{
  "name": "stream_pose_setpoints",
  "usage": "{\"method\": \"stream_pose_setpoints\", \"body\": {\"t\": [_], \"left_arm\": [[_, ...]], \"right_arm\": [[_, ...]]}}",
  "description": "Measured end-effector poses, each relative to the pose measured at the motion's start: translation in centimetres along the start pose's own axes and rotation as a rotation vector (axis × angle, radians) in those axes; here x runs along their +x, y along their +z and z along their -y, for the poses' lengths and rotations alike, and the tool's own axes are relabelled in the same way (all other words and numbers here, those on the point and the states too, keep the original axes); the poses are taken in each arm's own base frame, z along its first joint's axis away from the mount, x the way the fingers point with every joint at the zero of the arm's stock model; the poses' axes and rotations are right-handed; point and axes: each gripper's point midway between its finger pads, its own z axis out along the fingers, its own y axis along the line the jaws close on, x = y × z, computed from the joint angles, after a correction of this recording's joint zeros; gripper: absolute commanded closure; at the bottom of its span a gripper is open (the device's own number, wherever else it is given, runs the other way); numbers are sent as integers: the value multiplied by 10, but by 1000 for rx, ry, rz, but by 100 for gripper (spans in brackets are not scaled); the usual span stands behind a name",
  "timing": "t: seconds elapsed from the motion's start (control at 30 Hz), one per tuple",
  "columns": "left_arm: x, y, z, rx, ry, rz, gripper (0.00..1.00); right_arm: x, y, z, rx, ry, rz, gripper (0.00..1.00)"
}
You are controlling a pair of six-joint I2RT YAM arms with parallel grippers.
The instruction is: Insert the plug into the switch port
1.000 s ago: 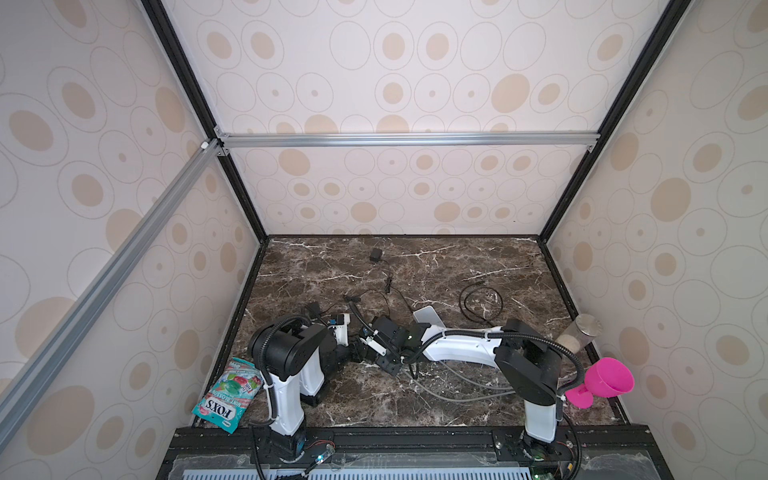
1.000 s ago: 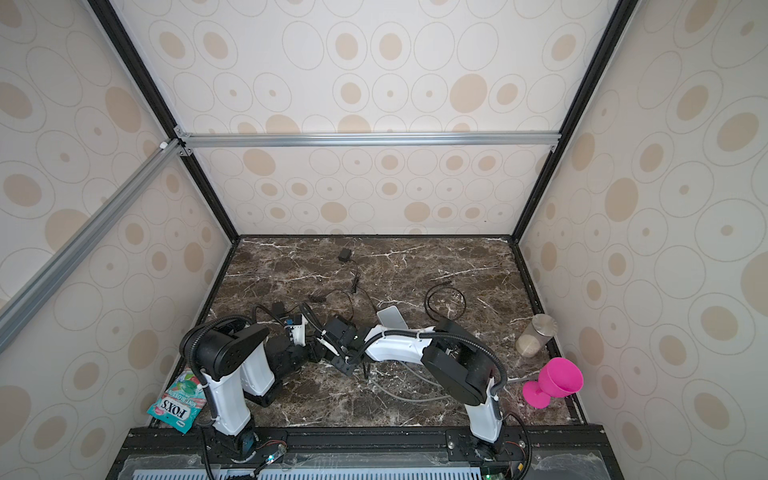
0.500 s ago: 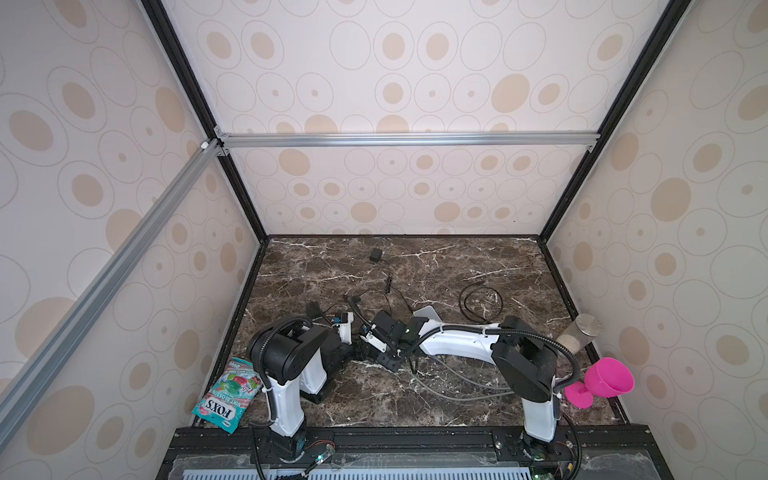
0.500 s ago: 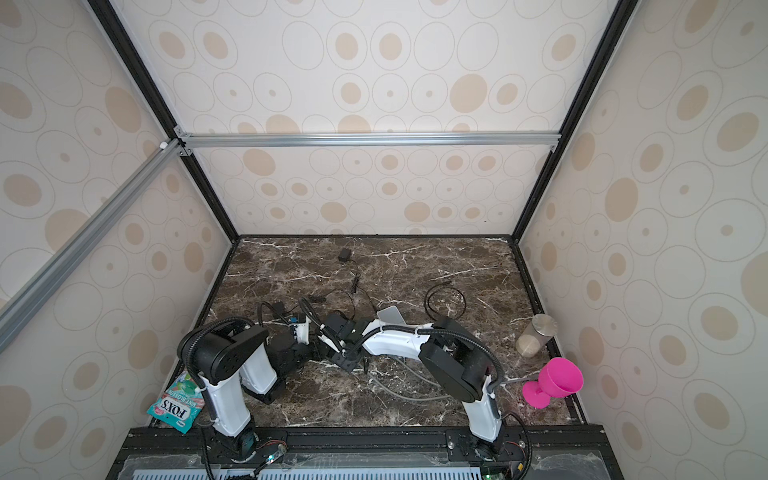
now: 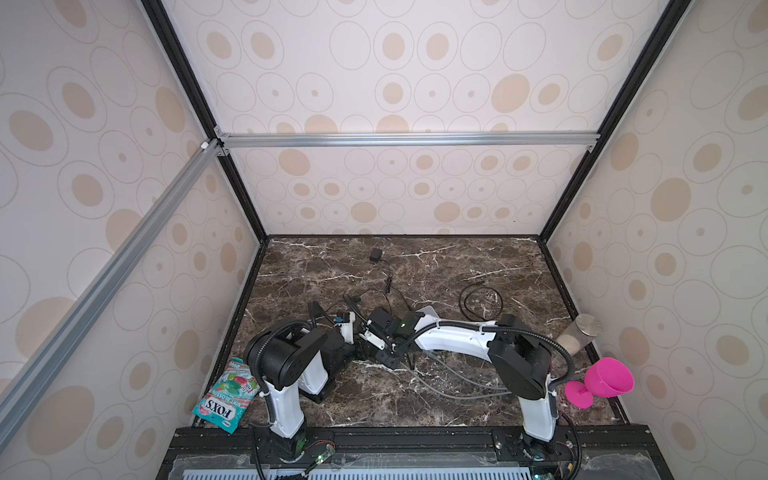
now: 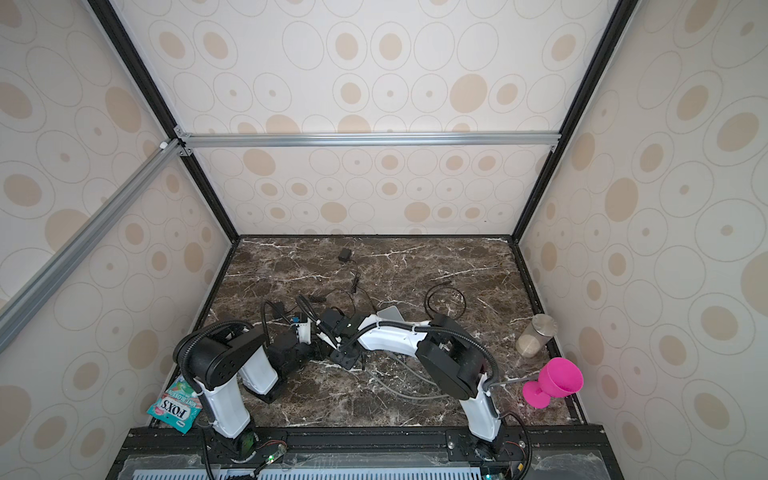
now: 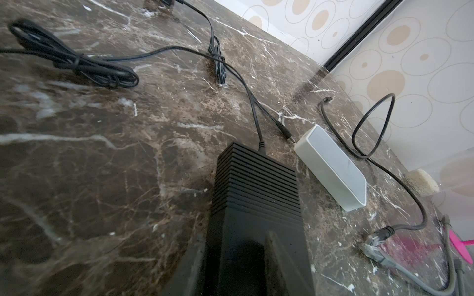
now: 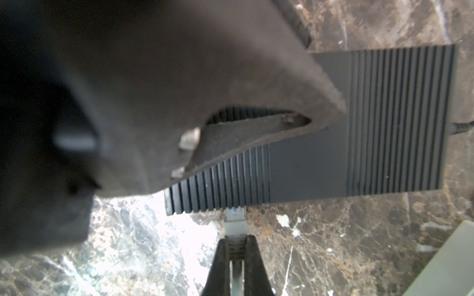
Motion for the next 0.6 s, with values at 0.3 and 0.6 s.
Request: {"method": "stream_pose_setpoints", "body": {"t": [0.3, 0.6], "left_arm": [[-1, 4, 3, -17, 14, -10, 64], [7, 17, 28, 17, 55, -128, 55]], "right_arm": [[6, 1, 4, 11, 37, 49, 100], [32, -4, 7, 21, 107, 148, 100]]}}
